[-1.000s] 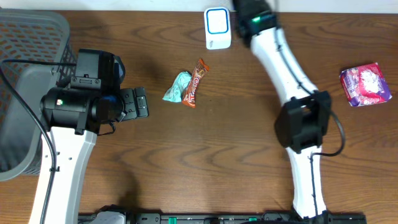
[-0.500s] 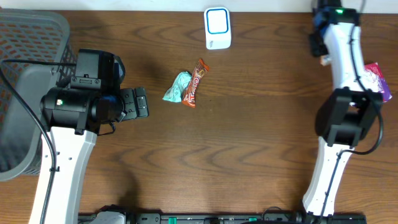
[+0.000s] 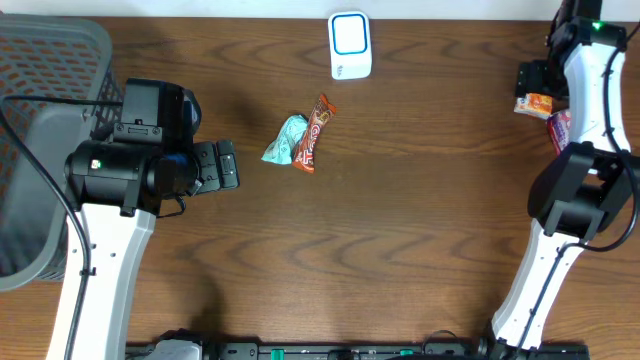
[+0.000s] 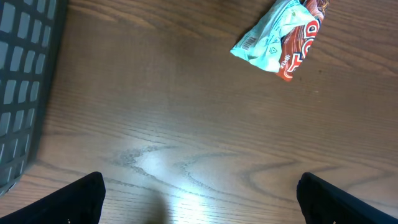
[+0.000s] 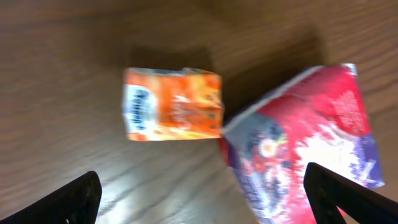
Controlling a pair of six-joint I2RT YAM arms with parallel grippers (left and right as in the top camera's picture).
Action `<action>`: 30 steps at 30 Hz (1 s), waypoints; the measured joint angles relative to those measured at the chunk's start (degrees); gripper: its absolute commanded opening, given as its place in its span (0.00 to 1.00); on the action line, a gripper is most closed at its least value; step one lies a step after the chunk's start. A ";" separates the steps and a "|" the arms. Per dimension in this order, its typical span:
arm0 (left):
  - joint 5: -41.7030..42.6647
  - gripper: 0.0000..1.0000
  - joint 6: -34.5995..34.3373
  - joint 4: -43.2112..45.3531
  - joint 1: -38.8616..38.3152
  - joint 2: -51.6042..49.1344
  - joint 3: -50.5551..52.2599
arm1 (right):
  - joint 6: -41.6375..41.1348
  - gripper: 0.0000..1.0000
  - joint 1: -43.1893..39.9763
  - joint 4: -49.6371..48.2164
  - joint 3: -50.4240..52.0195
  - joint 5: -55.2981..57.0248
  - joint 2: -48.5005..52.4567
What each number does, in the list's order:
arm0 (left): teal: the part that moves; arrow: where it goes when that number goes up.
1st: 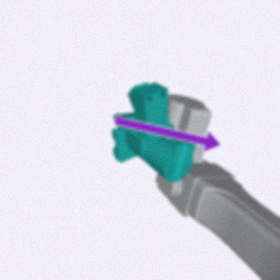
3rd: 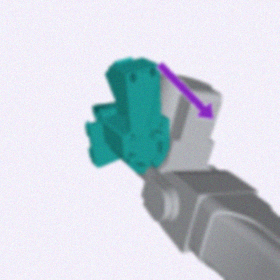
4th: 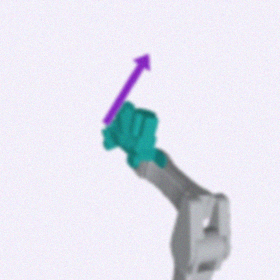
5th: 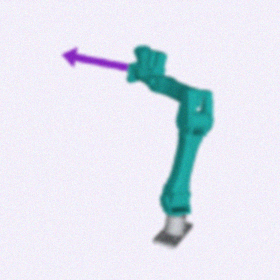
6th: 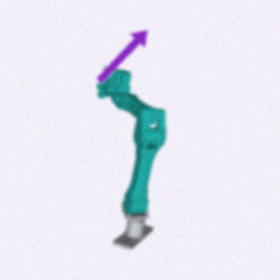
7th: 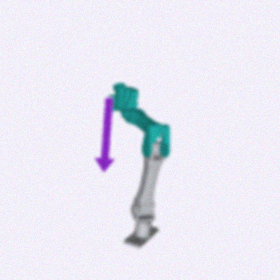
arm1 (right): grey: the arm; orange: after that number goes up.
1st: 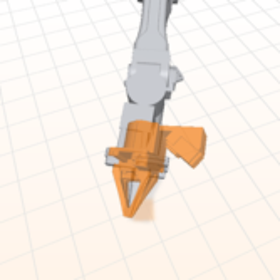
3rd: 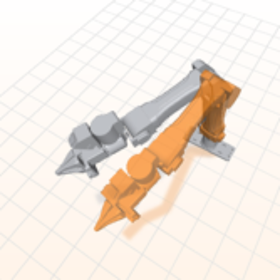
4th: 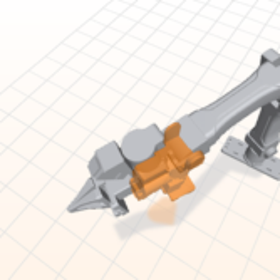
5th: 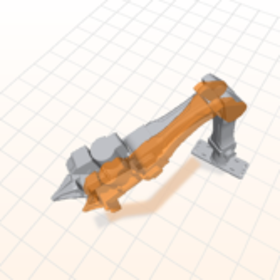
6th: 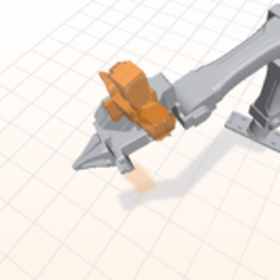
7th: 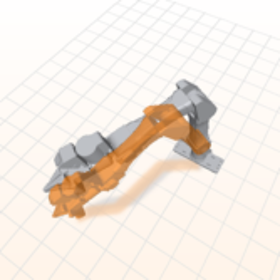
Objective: Scan the item barcode
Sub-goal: 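Carry the orange pack right and drop it beside the purple pack, then move the right gripper to the red snack bar and grasp it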
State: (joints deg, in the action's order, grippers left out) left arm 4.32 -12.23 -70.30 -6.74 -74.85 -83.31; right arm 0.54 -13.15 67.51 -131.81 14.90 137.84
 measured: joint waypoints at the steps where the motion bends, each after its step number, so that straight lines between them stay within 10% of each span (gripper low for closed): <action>1: 0.00 0.98 0.00 0.00 0.00 0.00 0.00 | -0.20 0.99 0.44 -0.15 0.00 -0.20 -0.02; 30: 0.00 0.98 0.00 0.00 0.00 0.00 0.00 | -1.66 0.99 27.82 5.35 -0.39 -41.46 -15.96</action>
State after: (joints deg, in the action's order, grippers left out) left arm 4.32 -12.23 -70.30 -6.74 -74.85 -83.31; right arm -1.13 14.68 72.86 -132.20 -26.57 121.89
